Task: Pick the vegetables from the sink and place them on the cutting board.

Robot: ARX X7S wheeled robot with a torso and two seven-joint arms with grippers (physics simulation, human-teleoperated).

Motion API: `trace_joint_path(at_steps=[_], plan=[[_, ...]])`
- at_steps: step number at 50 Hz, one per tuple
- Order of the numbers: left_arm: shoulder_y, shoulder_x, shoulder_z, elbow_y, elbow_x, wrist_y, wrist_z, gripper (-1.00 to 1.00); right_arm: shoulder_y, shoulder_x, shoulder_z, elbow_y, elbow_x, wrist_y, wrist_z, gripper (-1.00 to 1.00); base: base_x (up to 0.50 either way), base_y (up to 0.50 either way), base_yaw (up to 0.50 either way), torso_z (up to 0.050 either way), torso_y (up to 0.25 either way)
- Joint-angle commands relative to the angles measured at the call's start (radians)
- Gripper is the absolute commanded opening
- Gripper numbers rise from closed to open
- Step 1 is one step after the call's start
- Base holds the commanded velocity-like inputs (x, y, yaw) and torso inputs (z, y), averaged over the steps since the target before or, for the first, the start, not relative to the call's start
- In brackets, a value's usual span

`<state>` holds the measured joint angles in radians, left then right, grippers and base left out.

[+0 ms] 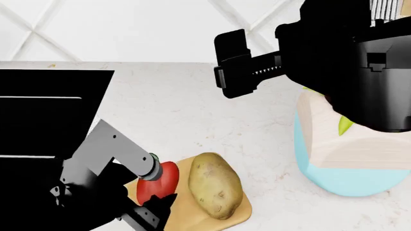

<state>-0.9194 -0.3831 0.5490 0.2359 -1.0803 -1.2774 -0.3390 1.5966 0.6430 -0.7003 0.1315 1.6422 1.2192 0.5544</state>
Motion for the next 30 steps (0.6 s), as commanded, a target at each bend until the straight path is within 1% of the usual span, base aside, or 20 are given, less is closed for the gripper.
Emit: trace_joint_path(at_steps=[1,3,4,18,25,26,30], plan=[[0.008,0.006,0.013,-0.017,-0.002,0.022,0.002,-1.0,-0.015,0.017,0.004,-0.015,0.022,-0.002,0.021,1.0,0.0,0.0,0.0,0.0,0.0],[0.005,0.011,0.018,-0.017,0.0,0.023,0.002,-1.0,-0.027,0.017,0.002,-0.017,0.019,-0.006,0.017,1.0,0.0,0.0,0.0,0.0,0.0],[0.003,0.008,0.023,-0.014,0.002,0.023,0.004,1.0,-0.031,0.017,-0.001,-0.016,0.017,-0.007,0.013,1.0,0.0,0.0,0.0,0.0,0.0],[-0.002,-0.002,-0.028,0.041,-0.08,-0.015,-0.055,1.0,-0.033,0.023,0.001,-0.019,0.039,-0.006,0.025,1.0,0.0,0.0,0.0,0.0,0.0],[0.017,-0.025,-0.105,0.101,-0.183,-0.044,-0.125,1.0,-0.064,0.033,0.005,-0.031,0.032,-0.031,0.017,1.0,0.0,0.0,0.0,0.0,0.0],[0.022,-0.042,-0.117,0.116,-0.197,-0.049,-0.13,1.0,-0.069,0.037,0.007,-0.035,0.032,-0.034,0.019,1.0,0.0,0.0,0.0,0.0,0.0],[0.01,-0.063,-0.183,0.13,-0.279,-0.067,-0.191,1.0,-0.091,0.051,0.016,-0.05,0.037,-0.051,0.026,1.0,0.0,0.0,0.0,0.0,0.0]])
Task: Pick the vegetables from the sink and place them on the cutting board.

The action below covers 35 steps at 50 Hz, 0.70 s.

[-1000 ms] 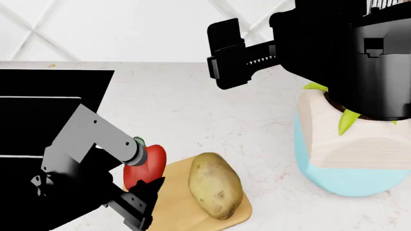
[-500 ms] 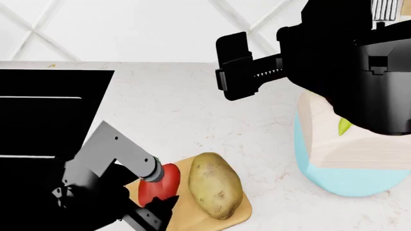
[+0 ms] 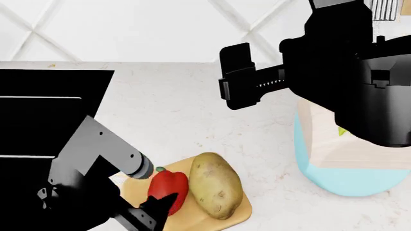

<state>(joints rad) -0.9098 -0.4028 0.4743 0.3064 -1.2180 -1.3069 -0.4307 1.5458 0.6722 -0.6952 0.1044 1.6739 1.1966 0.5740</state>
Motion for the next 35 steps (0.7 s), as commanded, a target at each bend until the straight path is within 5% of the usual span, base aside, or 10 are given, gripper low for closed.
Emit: trace_joint_path(at_steps=[1,7,12,16,22,35], plan=[[-0.006,-0.056,-0.132,0.072,-0.184,-0.051,-0.124,1.0,-0.048,0.027,0.014,-0.03,0.013,-0.031,0.014,1.0,0.0,0.0,0.0,0.0,0.0],[-0.028,-0.091,-0.189,0.096,-0.266,-0.053,-0.18,1.0,-0.101,0.054,0.042,-0.075,-0.003,-0.09,0.008,1.0,0.0,0.0,0.0,0.0,0.0],[0.016,-0.149,-0.225,0.121,-0.174,0.005,-0.197,1.0,-0.181,0.111,0.029,-0.187,-0.149,-0.168,-0.041,1.0,0.0,0.0,0.0,0.0,0.0],[-0.007,-0.181,-0.273,0.11,-0.237,-0.005,-0.239,1.0,-0.217,0.138,-0.017,-0.255,-0.313,-0.229,-0.112,1.0,0.0,0.0,0.0,0.0,0.0],[-0.105,-0.18,-0.223,0.065,-0.131,0.008,-0.207,1.0,-0.299,0.126,0.009,-0.242,-0.384,-0.366,-0.128,1.0,0.0,0.0,0.0,0.0,0.0],[-0.351,-0.098,-0.165,-0.146,-0.045,0.021,-0.139,1.0,-0.23,0.147,0.063,-0.258,-0.302,-0.332,-0.088,1.0,0.0,0.0,0.0,0.0,0.0]])
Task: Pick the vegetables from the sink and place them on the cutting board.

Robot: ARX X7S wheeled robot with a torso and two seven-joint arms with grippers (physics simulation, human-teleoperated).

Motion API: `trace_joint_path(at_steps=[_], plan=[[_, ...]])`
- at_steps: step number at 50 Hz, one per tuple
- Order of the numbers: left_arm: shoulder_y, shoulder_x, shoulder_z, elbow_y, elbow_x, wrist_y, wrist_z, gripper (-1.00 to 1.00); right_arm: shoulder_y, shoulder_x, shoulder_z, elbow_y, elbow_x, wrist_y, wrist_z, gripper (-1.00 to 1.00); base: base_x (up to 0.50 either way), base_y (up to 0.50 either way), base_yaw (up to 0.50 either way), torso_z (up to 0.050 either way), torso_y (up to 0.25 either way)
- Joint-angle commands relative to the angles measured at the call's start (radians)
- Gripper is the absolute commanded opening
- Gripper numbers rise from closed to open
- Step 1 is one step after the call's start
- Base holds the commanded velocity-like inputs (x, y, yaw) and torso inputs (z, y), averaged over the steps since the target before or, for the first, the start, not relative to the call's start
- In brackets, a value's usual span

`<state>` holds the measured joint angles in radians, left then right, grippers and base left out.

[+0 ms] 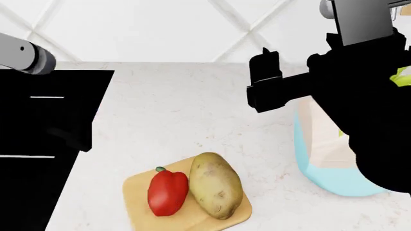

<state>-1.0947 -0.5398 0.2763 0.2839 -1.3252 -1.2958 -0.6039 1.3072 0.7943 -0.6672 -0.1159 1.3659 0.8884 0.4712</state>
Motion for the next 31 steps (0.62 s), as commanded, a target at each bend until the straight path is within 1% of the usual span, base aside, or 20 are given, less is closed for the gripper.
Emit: trace_joint_path(at_steps=[1,5,9,10,13,14,18,20,24,27,29,31], plan=[[-0.18,0.044,0.029,-0.128,0.054,0.003,0.025,1.0,0.018,0.029,0.045,-0.042,0.019,-0.021,0.019,1.0,0.0,0.0,0.0,0.0,0.0],[-0.236,0.043,0.027,-0.143,0.03,-0.029,0.015,1.0,0.095,0.019,0.05,-0.006,0.044,0.024,0.018,1.0,0.0,0.0,0.0,0.0,0.0],[-0.308,0.065,0.003,-0.19,-0.049,-0.084,-0.015,1.0,0.161,-0.004,0.057,0.036,0.042,0.038,0.013,1.0,0.0,0.0,0.0,0.0,0.0],[-0.326,0.077,0.028,-0.196,-0.032,-0.085,0.001,1.0,0.179,-0.011,0.051,0.053,0.025,0.04,0.006,1.0,0.0,0.0,0.0,0.0,0.0],[-0.38,0.1,0.033,-0.245,-0.032,-0.091,-0.003,1.0,0.199,-0.026,0.052,0.086,0.019,0.037,0.0,1.0,0.0,0.0,0.0,0.0,0.0],[-0.407,0.108,0.042,-0.267,-0.028,-0.098,0.003,1.0,0.223,-0.033,0.049,0.1,0.036,0.062,-0.002,1.0,0.0,0.0,0.0,0.0,0.0],[-0.5,0.113,0.046,-0.334,-0.035,-0.124,0.005,1.0,0.339,-0.054,0.047,0.154,0.052,0.123,-0.009,1.0,0.0,0.0,0.0,0.0,0.0],[-0.523,0.116,0.045,-0.348,-0.045,-0.137,-0.01,1.0,0.378,-0.062,0.044,0.175,0.055,0.144,-0.02,1.0,0.0,0.0,0.0,0.0,0.0],[-0.609,0.12,0.044,-0.39,-0.077,-0.181,-0.035,1.0,0.459,-0.077,0.023,0.222,0.05,0.199,-0.045,1.0,0.0,0.0,0.0,0.0,0.0],[-0.659,0.124,0.069,-0.432,-0.046,-0.17,-0.013,1.0,0.49,-0.083,0.028,0.236,0.069,0.222,-0.037,1.0,0.0,0.0,0.0,0.0,0.0],[-0.708,0.133,0.089,-0.498,-0.017,-0.15,0.043,1.0,0.537,-0.094,0.03,0.254,0.085,0.25,-0.03,1.0,0.0,0.0,0.0,0.0,0.0],[-0.744,0.141,0.099,-0.538,-0.006,-0.147,0.058,1.0,0.575,-0.104,0.029,0.274,0.082,0.261,-0.039,1.0,0.0,0.0,0.0,0.0,0.0]])
